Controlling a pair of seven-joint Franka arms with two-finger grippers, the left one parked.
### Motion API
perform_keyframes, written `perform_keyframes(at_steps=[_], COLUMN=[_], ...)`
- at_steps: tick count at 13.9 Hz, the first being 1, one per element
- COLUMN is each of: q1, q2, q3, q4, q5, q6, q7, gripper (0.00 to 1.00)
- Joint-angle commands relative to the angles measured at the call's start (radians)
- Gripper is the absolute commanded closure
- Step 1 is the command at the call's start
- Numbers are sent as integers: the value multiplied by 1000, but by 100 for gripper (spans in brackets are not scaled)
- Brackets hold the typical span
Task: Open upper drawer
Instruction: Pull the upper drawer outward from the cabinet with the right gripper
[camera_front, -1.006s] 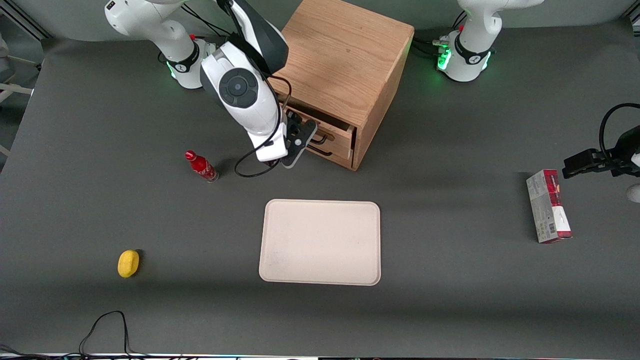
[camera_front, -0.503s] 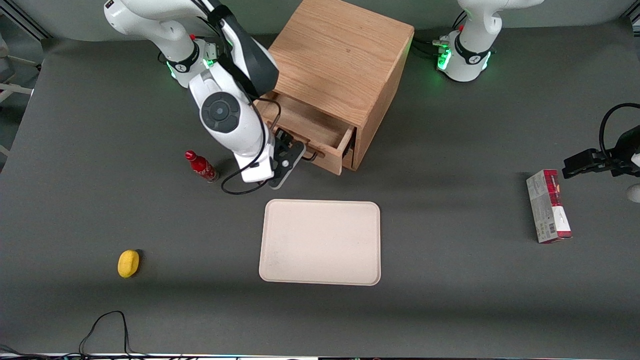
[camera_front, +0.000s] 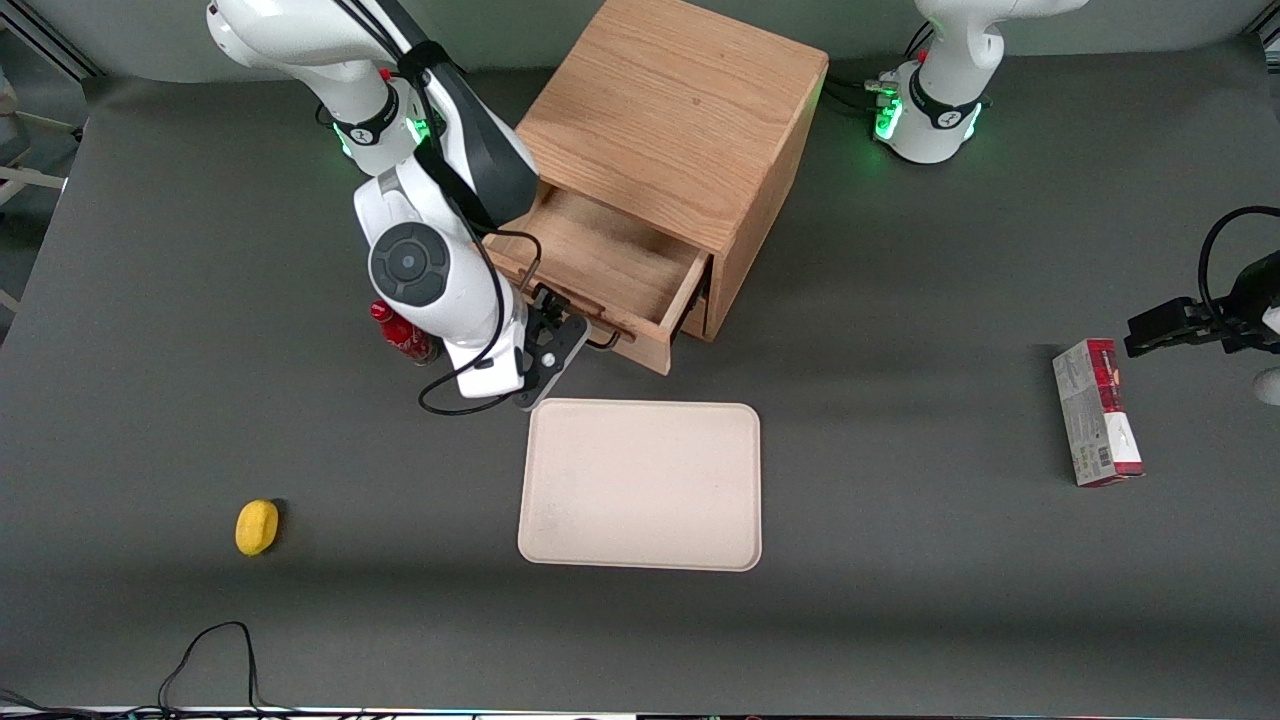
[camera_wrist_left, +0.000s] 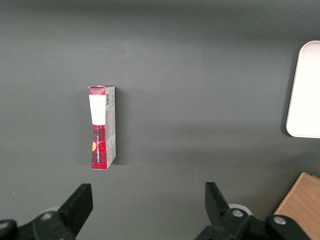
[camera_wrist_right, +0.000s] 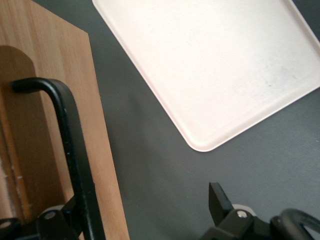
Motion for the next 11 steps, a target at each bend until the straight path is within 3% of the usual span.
perform_keyframes(at_steps=[1,11], q1=[-30,-97], q2=[66,115], q3=[2,4], q4=[115,168], q5=[2,3], q6=[-56,-61], q7=[-26,-64], gripper=[0,0])
